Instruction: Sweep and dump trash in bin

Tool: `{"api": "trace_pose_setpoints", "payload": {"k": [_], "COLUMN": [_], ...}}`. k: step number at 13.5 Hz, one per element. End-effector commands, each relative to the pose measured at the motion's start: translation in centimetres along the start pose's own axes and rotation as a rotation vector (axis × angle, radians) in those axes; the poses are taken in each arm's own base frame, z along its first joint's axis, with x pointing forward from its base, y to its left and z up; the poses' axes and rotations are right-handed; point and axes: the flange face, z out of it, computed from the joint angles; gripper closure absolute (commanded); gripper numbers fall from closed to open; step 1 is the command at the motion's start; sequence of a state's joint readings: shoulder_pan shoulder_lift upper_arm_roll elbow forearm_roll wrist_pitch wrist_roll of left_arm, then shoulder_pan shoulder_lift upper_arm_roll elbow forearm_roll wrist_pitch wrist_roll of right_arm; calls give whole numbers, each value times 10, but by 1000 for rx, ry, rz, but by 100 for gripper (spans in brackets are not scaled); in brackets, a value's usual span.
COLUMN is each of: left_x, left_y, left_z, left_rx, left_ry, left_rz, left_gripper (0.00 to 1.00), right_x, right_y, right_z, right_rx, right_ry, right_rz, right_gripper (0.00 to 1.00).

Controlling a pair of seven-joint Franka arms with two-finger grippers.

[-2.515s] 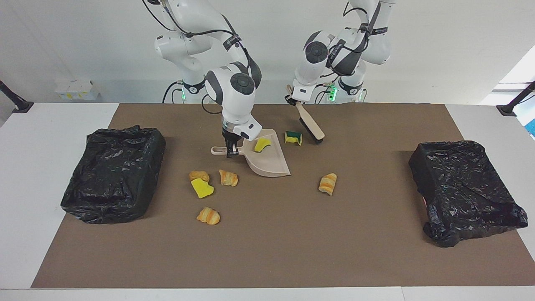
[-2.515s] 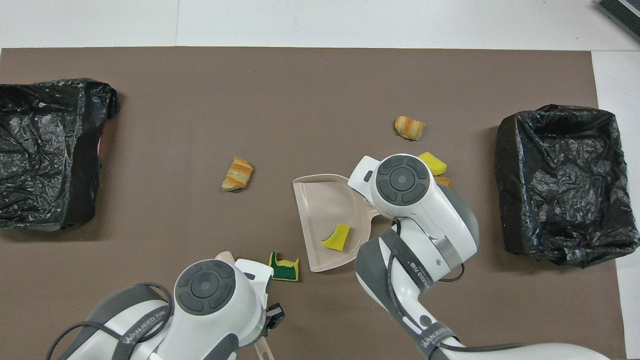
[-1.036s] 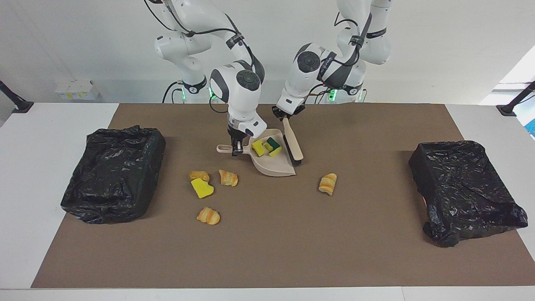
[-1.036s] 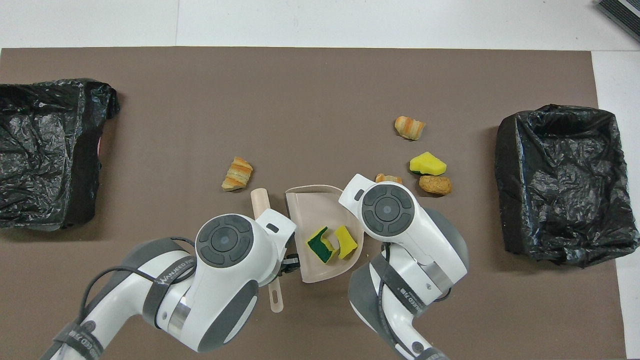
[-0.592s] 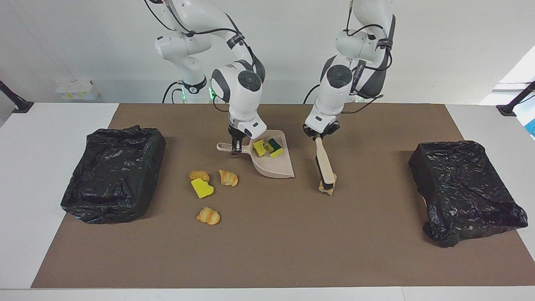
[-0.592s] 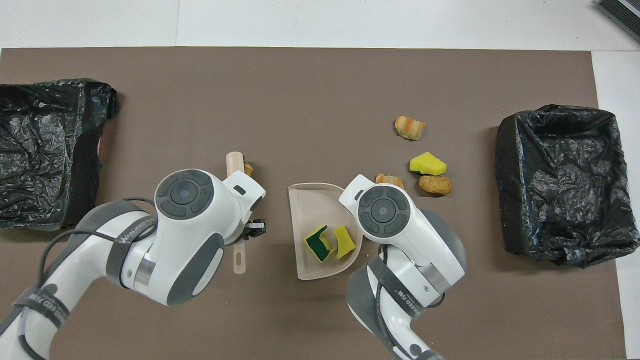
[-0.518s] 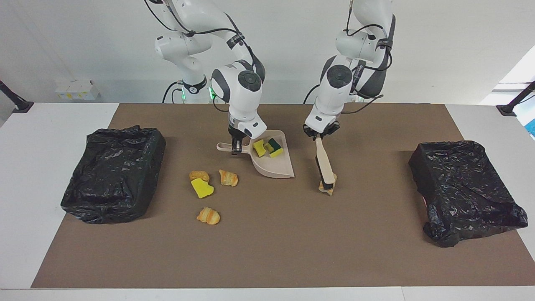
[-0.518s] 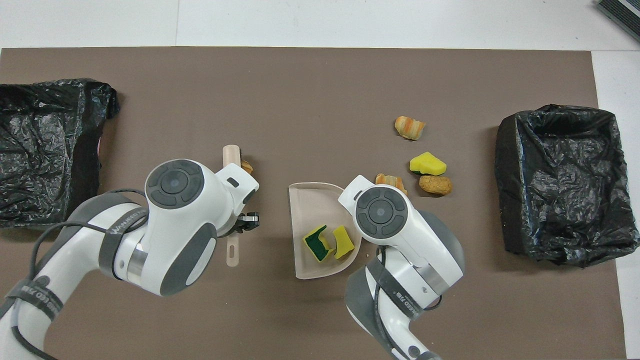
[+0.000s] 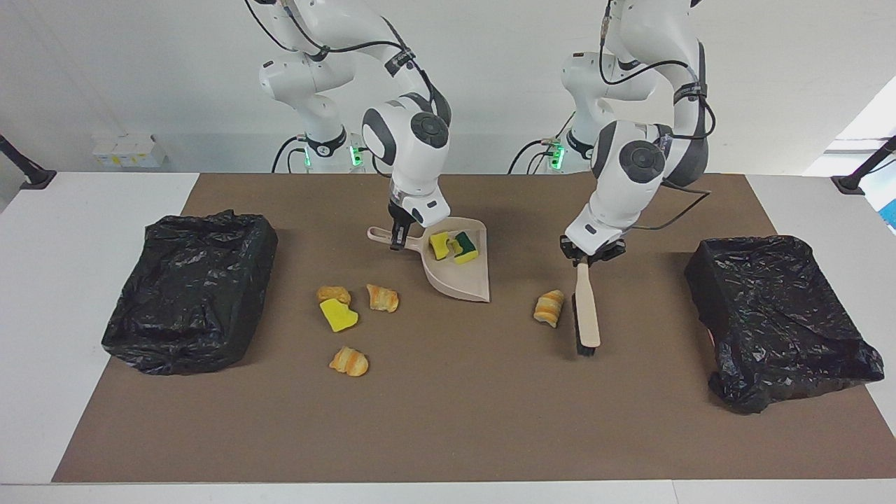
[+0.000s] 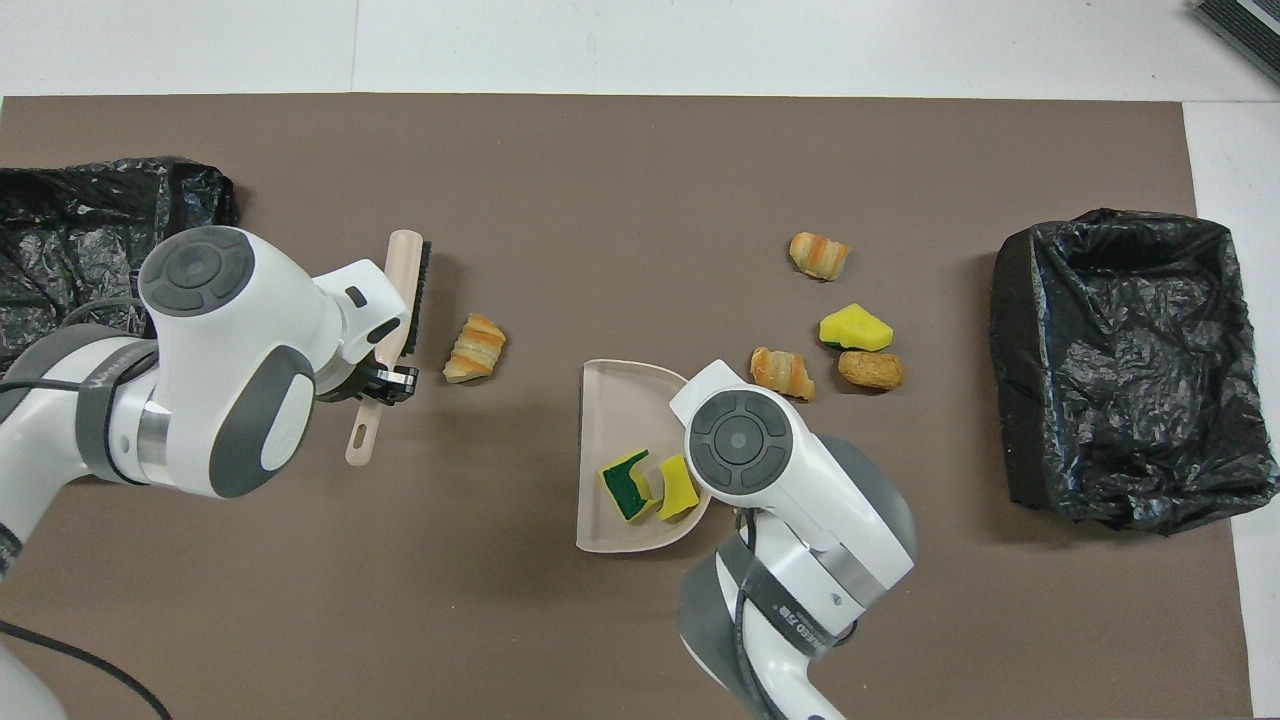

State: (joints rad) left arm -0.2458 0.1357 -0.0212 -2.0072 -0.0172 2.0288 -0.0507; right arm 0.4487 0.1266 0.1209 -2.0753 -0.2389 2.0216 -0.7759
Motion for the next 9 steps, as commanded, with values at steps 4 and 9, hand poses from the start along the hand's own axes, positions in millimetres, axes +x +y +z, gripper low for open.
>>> {"api": "trace_pose_setpoints", "payload": {"k": [4,9], "left_x": [11,-21], "left_y": [-36,-29], "left_z": [-1,18], "left_rx": [12,7], "left_ry": [33,-20], "left_rz": [216,372], "left_gripper": [100,100], "right_x": [7,19], "right_y": [-8,-13], "right_z": [5,9], "right_rx": [-11,-21], "right_ry": [2,15], "right_rz": [30,47], "right_gripper": [100,100]}}
